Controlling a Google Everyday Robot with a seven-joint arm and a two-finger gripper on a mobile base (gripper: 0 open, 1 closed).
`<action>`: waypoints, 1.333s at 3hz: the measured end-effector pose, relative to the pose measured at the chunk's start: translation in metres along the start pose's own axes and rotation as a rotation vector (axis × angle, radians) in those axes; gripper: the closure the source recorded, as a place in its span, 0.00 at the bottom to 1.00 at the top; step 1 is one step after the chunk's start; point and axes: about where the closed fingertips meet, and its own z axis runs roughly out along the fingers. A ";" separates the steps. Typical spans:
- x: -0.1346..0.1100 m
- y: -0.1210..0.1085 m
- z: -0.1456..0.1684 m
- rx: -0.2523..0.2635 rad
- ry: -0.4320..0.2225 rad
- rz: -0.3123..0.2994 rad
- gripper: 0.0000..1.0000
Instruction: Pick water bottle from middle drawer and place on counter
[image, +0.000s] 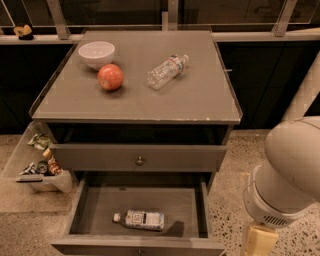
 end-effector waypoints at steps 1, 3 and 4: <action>-0.002 -0.002 0.001 -0.001 -0.007 0.000 0.00; -0.051 0.041 0.141 -0.283 -0.133 -0.209 0.00; -0.094 0.059 0.185 -0.336 -0.215 -0.352 0.00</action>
Offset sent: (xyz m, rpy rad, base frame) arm -0.0149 0.0658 -0.1631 0.2495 0.3245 0.2253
